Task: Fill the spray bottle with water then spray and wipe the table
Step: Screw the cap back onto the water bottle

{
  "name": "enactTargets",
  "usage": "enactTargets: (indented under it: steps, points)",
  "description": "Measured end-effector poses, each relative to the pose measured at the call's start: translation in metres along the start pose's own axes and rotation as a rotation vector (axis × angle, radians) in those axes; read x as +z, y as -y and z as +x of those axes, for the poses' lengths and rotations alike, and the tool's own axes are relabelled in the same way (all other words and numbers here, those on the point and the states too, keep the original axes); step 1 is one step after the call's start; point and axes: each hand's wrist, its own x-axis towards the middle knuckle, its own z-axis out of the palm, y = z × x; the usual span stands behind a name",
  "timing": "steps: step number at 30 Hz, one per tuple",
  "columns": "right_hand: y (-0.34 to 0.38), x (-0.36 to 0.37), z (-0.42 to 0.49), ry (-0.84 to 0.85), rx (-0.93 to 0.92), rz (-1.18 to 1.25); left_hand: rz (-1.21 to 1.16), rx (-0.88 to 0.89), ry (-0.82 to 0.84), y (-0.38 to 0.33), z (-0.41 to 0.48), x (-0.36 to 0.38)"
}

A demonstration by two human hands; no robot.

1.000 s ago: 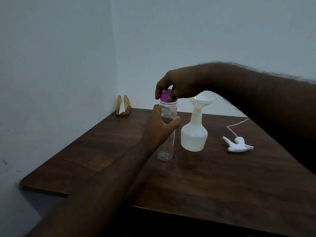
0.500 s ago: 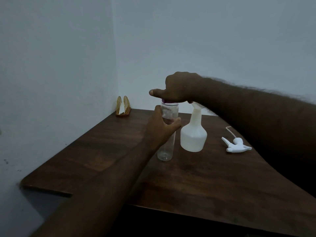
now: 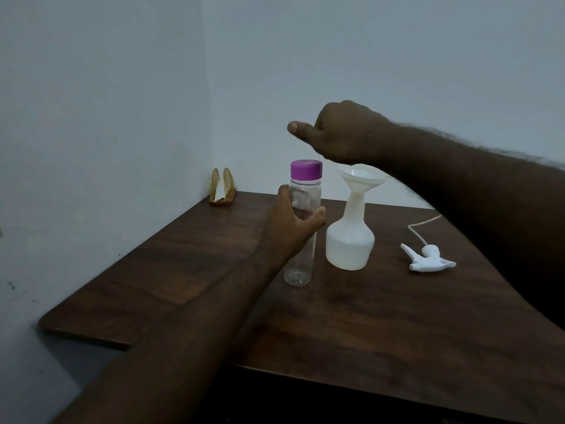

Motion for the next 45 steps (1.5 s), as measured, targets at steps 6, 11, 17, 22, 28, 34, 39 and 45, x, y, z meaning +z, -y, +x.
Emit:
enactTargets:
  steps: [6, 11, 17, 22, 28, 34, 39, 45]
  points:
    - [0.005, 0.005, -0.004, 0.36, -0.06, 0.182, 0.046, -0.019, 0.008, -0.002, 0.003, 0.0]
    - [0.005, 0.002, -0.004, 0.415, -0.099, 0.223, 0.064, -0.043, -0.016, -0.002, 0.004, 0.001]
    - [0.007, -0.001, -0.004, 0.394, -0.105, 0.184, 0.051, -0.034, -0.009, -0.001, 0.004, 0.0]
    - [0.014, 0.003, -0.002, 0.306, -0.099, 0.033, 0.039, -0.036, -0.01, -0.003, 0.002, -0.001]
    - [0.019, 0.005, -0.007, 0.167, 0.051, -0.186, 0.047, -0.002, 0.016, -0.008, -0.001, 0.002]
    - [0.009, -0.006, -0.006, 0.34, -0.094, -0.061, 0.04, -0.015, 0.002, -0.006, 0.001, 0.001]
    - [0.008, -0.004, 0.0, 0.476, -0.144, 0.095, 0.066, -0.021, -0.011, -0.004, 0.003, 0.001]
    - [0.017, -0.007, 0.002, 0.518, -0.161, 0.023, 0.054, -0.022, 0.011, -0.004, 0.003, 0.0]
